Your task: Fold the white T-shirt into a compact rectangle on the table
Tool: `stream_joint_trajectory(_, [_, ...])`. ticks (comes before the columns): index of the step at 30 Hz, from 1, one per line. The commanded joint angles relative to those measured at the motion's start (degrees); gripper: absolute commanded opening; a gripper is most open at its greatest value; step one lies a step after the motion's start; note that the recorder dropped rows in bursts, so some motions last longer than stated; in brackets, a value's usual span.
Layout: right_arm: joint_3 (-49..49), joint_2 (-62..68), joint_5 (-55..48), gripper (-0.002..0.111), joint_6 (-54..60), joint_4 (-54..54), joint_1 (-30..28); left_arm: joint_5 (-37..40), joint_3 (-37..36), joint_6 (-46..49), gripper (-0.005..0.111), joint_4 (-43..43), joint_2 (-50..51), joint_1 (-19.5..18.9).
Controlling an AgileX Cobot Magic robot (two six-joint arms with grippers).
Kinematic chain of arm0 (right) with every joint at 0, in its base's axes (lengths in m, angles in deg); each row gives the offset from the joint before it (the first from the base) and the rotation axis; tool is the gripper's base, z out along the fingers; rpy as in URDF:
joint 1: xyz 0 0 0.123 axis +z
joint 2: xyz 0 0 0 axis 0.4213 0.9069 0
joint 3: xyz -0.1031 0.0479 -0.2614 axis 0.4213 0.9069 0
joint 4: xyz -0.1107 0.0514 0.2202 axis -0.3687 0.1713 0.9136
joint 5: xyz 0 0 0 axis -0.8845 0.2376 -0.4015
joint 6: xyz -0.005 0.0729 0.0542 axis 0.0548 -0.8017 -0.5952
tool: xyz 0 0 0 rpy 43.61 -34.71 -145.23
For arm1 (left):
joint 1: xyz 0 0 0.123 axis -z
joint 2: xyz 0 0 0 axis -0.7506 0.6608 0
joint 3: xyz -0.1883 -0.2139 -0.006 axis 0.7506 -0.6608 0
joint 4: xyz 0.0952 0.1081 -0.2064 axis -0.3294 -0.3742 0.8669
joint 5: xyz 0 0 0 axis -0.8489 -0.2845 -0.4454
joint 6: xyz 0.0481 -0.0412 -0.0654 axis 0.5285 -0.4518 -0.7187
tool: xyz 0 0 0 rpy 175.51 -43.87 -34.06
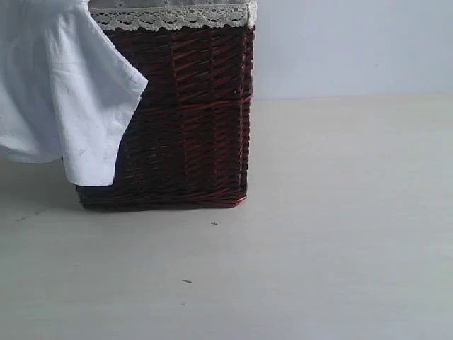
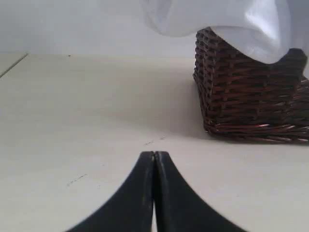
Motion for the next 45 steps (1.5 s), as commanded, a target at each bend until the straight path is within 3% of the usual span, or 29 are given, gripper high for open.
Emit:
stream_joint_trajectory(1, [0.3, -0.3, 0.0, 0.000, 0.3, -0.3, -0.2, -0.7, 0.0, 0.2, 0.000, -1.1, -0.4, 0.3])
stream_joint_trajectory(8, [0.3, -0.3, 0.0, 0.000, 0.3, -0.3, -0.2, -2.1, 0.0, 2.7, 0.000, -4.4, -0.4, 0.3])
stream_joint_trajectory(18, [0.3, -0.3, 0.0, 0.000, 0.3, -0.3, -0.2, -29.8, 0.0, -5.6, 0.000, -1.5, -0.4, 0.3])
stream_joint_trajectory(22, [0.3, -0.3, 0.0, 0.000, 0.3, -0.3, -0.2, -44.6, 0.0, -18.1, 0.000, -1.5, -0.4, 0.3])
stream_joint_trajectory(26, [0.3, -0.3, 0.0, 0.000, 0.3, -0.3, -0.2, -48.3, 0.0, -29.2, 0.000, -4.0, -0.4, 0.3])
stream_joint_trajectory(29, [0.3, -0.3, 0.0, 0.000, 0.3, -0.3, -0.2, -48.0, 3.5, -36.5, 0.000, -10.1, 1.9, 0.3])
stream_joint_trajectory(36, [0.3, -0.3, 0.0, 0.000, 0.3, -0.3, -0.2, -48.0, 17.4, -50.4, 0.002, -35.1, 16.1, 0.3])
stream_joint_trajectory(38, [0.3, -0.3, 0.0, 0.000, 0.3, -0.3, -0.2, -48.1, 21.7, -54.4, 0.011, -40.8, 22.2, 0.3])
stream_joint_trajectory(40, [0.3, -0.3, 0.0, 0.000, 0.3, -0.3, -0.2, -48.1, 24.5, -55.9, 0.027, -43.5, 27.2, 0.3])
stream_joint_trajectory(43, [0.3, -0.3, 0.0, 0.000, 0.3, -0.3, -0.2, -48.1, 29.6, -48.0, 0.067, -44.4, 40.0, 0.3])
stream_joint_trajectory(45, [0.3, -0.3, 0.0, 0.000, 0.3, -0.3, -0.2, -48.1, 31.0, -46.7, 0.083, -44.3, 46.4, 0.3])
